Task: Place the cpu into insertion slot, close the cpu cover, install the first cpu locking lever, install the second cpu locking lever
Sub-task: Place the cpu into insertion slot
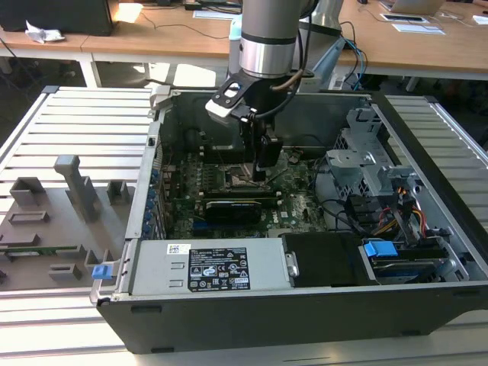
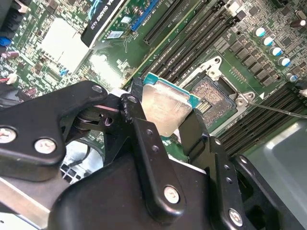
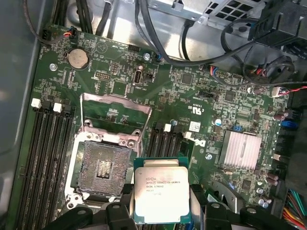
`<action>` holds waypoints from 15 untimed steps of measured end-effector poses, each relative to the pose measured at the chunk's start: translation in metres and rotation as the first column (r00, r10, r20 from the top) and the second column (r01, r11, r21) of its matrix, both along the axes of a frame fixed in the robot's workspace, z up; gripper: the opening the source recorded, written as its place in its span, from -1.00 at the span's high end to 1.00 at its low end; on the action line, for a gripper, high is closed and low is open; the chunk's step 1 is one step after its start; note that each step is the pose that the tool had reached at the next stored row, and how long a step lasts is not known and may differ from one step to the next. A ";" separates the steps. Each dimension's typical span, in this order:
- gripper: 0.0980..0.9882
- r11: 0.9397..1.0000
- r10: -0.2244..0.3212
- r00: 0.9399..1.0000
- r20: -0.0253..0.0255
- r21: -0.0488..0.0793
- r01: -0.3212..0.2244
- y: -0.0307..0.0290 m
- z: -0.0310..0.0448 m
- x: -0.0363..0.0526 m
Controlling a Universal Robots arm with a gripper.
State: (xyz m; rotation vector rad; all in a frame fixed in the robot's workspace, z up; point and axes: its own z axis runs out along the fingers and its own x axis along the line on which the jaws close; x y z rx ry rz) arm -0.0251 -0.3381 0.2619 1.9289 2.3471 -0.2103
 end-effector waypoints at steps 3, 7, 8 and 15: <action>0.00 1.000 -0.013 1.000 0.000 -0.005 0.013 0.0000 0.0000 0.0000; 0.00 0.999 -0.032 0.999 0.000 -0.014 0.032 0.0000 0.0000 0.0000; 0.00 0.999 -0.035 0.999 0.000 -0.016 0.035 0.0000 0.0000 0.0000; 0.00 0.997 -0.074 0.997 0.001 -0.034 0.074 0.0000 0.0000 0.0000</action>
